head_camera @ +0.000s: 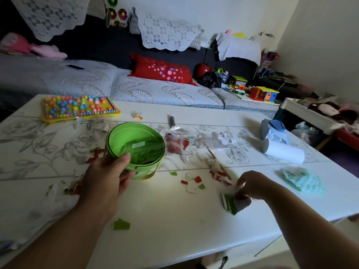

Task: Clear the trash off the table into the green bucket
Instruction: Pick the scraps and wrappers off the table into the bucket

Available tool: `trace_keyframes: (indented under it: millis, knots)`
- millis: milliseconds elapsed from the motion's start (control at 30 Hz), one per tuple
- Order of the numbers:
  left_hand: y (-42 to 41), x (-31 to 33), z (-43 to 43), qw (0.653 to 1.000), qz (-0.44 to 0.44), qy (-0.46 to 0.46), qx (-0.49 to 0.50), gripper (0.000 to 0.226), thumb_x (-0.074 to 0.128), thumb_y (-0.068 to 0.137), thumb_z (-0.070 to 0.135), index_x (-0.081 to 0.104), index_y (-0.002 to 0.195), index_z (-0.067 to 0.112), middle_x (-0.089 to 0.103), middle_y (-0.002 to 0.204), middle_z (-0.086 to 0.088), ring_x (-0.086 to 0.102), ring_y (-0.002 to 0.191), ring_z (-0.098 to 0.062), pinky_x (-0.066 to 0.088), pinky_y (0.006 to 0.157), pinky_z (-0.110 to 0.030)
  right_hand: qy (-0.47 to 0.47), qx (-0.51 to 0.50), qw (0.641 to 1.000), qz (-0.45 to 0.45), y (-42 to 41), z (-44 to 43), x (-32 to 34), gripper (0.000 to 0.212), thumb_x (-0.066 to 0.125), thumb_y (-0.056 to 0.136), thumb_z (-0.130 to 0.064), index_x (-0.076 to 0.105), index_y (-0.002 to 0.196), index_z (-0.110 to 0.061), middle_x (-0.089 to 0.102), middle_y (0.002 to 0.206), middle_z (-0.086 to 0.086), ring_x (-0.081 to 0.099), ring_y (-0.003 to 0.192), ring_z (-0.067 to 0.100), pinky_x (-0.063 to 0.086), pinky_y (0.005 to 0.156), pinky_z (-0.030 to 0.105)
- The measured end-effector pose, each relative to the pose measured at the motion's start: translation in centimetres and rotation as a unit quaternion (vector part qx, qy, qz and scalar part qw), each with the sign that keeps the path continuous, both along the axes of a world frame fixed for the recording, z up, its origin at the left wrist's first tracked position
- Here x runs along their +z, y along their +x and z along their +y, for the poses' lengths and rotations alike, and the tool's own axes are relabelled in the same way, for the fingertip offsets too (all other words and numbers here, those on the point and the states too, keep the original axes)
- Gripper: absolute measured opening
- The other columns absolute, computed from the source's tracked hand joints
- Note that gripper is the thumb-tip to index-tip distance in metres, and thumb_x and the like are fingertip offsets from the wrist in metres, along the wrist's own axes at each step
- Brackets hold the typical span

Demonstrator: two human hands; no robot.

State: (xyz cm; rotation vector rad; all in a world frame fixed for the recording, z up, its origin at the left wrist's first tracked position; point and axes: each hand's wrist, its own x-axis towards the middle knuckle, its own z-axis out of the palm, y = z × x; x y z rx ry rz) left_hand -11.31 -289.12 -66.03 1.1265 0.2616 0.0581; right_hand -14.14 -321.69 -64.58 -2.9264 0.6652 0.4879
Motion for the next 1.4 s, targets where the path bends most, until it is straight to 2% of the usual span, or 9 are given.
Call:
trace_keyframes:
  millis: [100, 233, 400, 533, 633, 867, 1100, 1233, 1400]
  knots:
    - [-0.1, 0.1, 0.0, 1.0, -0.002, -0.004, 0.001, 0.005, 0.065, 0.087, 0.021, 0.061, 0.084, 0.021, 0.065, 0.079, 0.0, 0.061, 0.069, -0.014, 0.044, 0.04, -0.012, 0.065, -0.014, 0.998, -0.015, 0.1, 0.1, 0.5, 0.034, 0.071, 0.081, -0.025, 0.069, 0.112, -0.011, 0.064, 0.111, 0.008, 0.06, 0.103, 0.022, 0.048, 0.085, 0.026]
    - [-0.3, 0.2, -0.1, 1.0, -0.005, 0.001, 0.004, 0.006, 0.065, 0.087, 0.021, 0.061, 0.083, 0.021, 0.065, 0.077, 0.0, 0.06, 0.067, -0.014, 0.045, 0.04, -0.012, 0.272, -0.123, 0.938, -0.177, 2.1, 0.9, 1.5, 0.01, 0.061, 0.085, -0.008, 0.069, 0.08, -0.004, 0.064, 0.08, 0.017, 0.058, 0.07, 0.025, 0.055, 0.074, 0.037]
    - [-0.5, 0.2, -0.1, 1.0, -0.003, 0.006, 0.002, 0.004, 0.066, 0.087, 0.021, 0.062, 0.087, 0.022, 0.066, 0.08, 0.0, 0.062, 0.068, -0.014, 0.046, 0.042, -0.014, 0.121, -0.107, 0.946, -0.281, 5.9, 2.5, 0.1, 0.023, 0.051, 0.092, -0.019, 0.068, 0.099, -0.004, 0.062, 0.083, 0.013, 0.054, 0.072, 0.025, 0.038, 0.057, 0.025]
    - [-0.6, 0.2, 0.0, 1.0, -0.005, 0.01, 0.0, 0.004, 0.066, 0.086, 0.02, 0.062, 0.084, 0.019, 0.065, 0.074, -0.001, 0.061, 0.065, -0.013, 0.046, 0.043, -0.014, 0.093, -0.091, 0.97, -0.203, 7.0, 3.2, -1.8, 0.041, 0.068, 0.083, -0.026, 0.061, 0.117, -0.006, 0.065, 0.112, 0.013, 0.06, 0.098, 0.027, 0.051, 0.08, 0.031]
    - [-0.5, 0.1, 0.1, 1.0, -0.007, 0.009, -0.006, 0.008, 0.066, 0.086, 0.02, 0.062, 0.091, 0.016, 0.065, 0.077, -0.003, 0.061, 0.065, -0.013, 0.046, 0.043, -0.014, 0.033, -0.051, 0.991, -0.121, 7.5, 3.0, -2.2, 0.044, 0.071, 0.078, -0.027, 0.063, 0.116, -0.008, 0.067, 0.112, 0.01, 0.056, 0.087, 0.021, 0.045, 0.065, 0.023]
    - [0.2, -0.7, 0.6, 0.999, -0.001, 0.031, -0.007, 0.017, 0.069, 0.083, 0.023, 0.062, 0.097, 0.015, 0.069, 0.08, -0.003, 0.063, 0.066, -0.013, 0.047, 0.046, -0.018, 0.028, -0.033, 0.994, -0.104, 8.9, 2.7, -2.5, 0.039, 0.072, 0.075, -0.036, 0.065, 0.101, -0.007, 0.051, 0.068, -0.001, 0.055, 0.075, 0.02, 0.032, 0.047, 0.022]
    - [0.4, -0.7, 0.3, 0.999, -0.01, 0.042, -0.007, 0.017, 0.069, 0.083, 0.022, 0.063, 0.098, 0.015, 0.069, 0.081, -0.003, 0.063, 0.065, -0.013, 0.048, 0.051, -0.022, 0.017, -0.046, 0.991, -0.122, 9.2, 3.3, -2.6, 0.021, 0.069, 0.071, -0.023, 0.06, 0.085, -0.01, 0.057, 0.071, 0.004, 0.062, 0.073, 0.02, 0.038, 0.047, 0.021]
    - [0.1, -0.8, 0.0, 0.999, -0.021, 0.042, -0.006, 0.007, 0.07, 0.083, 0.02, 0.064, 0.087, 0.018, 0.069, 0.075, -0.001, 0.062, 0.062, -0.014, 0.047, 0.058, -0.026, 0.067, -0.067, 0.99, -0.106, 9.3, 3.3, -2.1, 0.028, 0.07, 0.074, -0.023, 0.046, 0.066, -0.012, 0.047, 0.065, 0.002, 0.047, 0.058, 0.013, 0.033, 0.045, 0.021]
    - [-0.1, -0.7, 0.0, 0.998, -0.025, 0.056, 0.002, 0.015, 0.072, 0.081, 0.023, 0.062, 0.089, 0.013, 0.068, 0.07, -0.003, 0.062, 0.06, -0.016, 0.047, 0.06, -0.029, 0.066, -0.039, 0.987, -0.14, 8.8, 3.8, -1.5, 0.021, 0.067, 0.081, -0.028, 0.062, 0.09, -0.009, 0.054, 0.069, 0.001, 0.053, 0.066, 0.015, 0.035, 0.049, 0.021]
